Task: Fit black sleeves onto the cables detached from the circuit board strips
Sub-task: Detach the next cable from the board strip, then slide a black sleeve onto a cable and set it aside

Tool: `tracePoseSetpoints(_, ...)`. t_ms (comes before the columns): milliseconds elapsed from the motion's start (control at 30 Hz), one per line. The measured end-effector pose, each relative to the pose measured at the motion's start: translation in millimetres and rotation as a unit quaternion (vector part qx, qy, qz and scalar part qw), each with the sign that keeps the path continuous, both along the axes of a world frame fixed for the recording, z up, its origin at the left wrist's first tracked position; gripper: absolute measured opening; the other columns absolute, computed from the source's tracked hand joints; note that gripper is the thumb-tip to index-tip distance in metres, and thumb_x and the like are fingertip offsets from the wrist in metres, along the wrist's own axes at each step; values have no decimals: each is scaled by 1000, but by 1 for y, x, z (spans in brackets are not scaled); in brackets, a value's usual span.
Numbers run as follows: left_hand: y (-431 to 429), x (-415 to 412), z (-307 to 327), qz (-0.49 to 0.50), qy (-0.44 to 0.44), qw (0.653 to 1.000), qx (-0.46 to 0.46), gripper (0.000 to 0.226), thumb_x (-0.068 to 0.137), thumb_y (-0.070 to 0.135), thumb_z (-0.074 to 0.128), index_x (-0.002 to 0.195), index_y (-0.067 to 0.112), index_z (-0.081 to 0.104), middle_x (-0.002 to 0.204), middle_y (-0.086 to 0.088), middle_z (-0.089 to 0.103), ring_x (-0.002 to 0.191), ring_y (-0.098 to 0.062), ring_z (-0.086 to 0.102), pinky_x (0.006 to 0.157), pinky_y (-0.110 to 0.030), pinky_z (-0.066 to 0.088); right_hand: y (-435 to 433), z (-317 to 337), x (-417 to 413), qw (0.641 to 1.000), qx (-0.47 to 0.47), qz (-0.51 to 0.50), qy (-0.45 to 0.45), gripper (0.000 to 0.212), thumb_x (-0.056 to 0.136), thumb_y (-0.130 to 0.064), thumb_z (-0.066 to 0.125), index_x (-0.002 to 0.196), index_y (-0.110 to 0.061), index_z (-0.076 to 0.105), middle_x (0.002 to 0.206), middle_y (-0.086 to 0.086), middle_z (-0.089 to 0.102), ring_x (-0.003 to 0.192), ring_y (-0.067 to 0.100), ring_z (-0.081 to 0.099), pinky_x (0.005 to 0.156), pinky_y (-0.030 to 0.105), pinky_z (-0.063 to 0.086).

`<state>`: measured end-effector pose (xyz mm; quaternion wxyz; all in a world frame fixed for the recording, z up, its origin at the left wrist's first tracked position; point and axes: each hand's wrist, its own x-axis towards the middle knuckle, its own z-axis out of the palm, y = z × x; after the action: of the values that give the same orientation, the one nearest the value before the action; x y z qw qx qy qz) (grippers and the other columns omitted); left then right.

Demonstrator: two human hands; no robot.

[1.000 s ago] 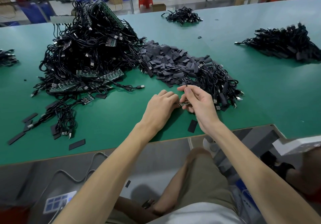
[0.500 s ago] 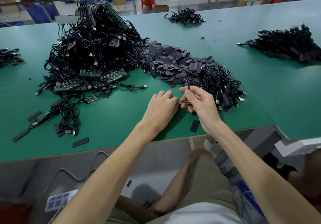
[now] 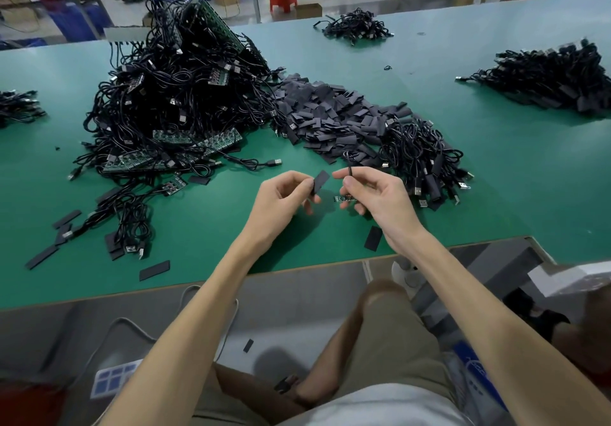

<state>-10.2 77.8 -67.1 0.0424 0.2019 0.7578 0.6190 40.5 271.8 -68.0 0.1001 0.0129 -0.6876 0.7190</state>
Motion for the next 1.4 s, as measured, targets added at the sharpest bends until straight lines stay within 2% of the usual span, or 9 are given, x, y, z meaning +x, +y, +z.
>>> tracePoseSetpoints(133, 1, 0, -2, -30, -13, 999, 8, 12, 101, 12, 61, 103, 8, 72, 75, -3, 72, 61, -15, 58, 61, -15, 43, 1, -1, 0, 1000, 6, 9, 6, 17, 96, -5, 69, 109, -14, 73, 83, -6, 72, 71, 14, 68, 58, 20, 45)
tracePoseSetpoints(333, 2, 2, -1, -58, -3, 998, 1, 12, 100, 8, 62, 104, 5, 73, 76, -2, 71, 63, -14, 58, 66, -21, 49, 0, -5, 0, 998, 36, 51, -6, 20, 90, 2, 73, 108, -4, 70, 81, -2, 75, 72, 13, 70, 58, 17, 46)
tracePoseSetpoints(600, 3, 5, -2, -62, 11, 997, -38, 18, 87, 14, 80, 100, 6, 72, 83, -1, 72, 71, -17, 64, 76, -44, 56, 1, -8, -2, 998, 37, 44, -5, 11, 88, -3, 77, 94, -8, 71, 73, 3, 75, 69, 13, 71, 56, 18, 47)
tracePoseSetpoints(800, 2, 4, -2, -59, 24, 996, -69, 18, 90, 15, 77, 106, 7, 75, 91, -11, 77, 73, -16, 67, 79, -40, 58, 2, -7, -2, 998, 45, 41, 1, 7, 92, -8, 74, 99, -9, 73, 78, 5, 75, 69, 17, 69, 63, 24, 53)
tracePoseSetpoints(900, 1, 3, -2, -50, 22, 996, -73, 12, 90, 20, 77, 100, 14, 76, 87, -10, 76, 70, -15, 67, 78, -40, 57, 3, -6, -3, 998, 53, 35, 1, 9, 99, -11, 66, 103, -10, 74, 91, 5, 77, 73, 25, 68, 69, 36, 55)
tracePoseSetpoints(967, 1, 2, -3, -53, 23, 996, -75, 7, 90, 21, 77, 96, 20, 74, 84, -9, 75, 69, -13, 66, 76, -36, 55, 2, -5, -2, 997, 65, 35, 5, 14, 100, -8, 63, 101, -15, 75, 93, 1, 77, 71, 19, 68, 69, 31, 55)
tracePoseSetpoints(1033, 1, 1, -4, -57, 25, 995, -80, 6, 92, 22, 76, 97, 19, 75, 80, -4, 75, 68, -11, 66, 74, -28, 52, 2, -4, -2, 996, 74, 41, 11, 21, 99, -3, 62, 99, -20, 76, 92, -2, 76, 69, 14, 69, 69, 25, 55)
tracePoseSetpoints(1200, 2, 0, -5, -70, 31, 993, -90, 3, 97, 22, 69, 97, 22, 72, 74, 17, 72, 66, -4, 64, 69, -14, 46, 2, -4, -1, 996, 67, 55, 10, 22, 100, -1, 61, 104, -17, 76, 92, 1, 76, 77, 20, 72, 71, 28, 58)
tracePoseSetpoints(1400, 1, -1, -7, -62, 8, 996, -67, 4, 95, 24, 72, 93, 21, 73, 78, -8, 73, 67, -13, 62, 73, -33, 48, 3, -4, 0, 998, 47, 46, 3, 16, 99, -4, 64, 110, -11, 73, 96, 10, 71, 73, 21, 72, 71, 32, 58)
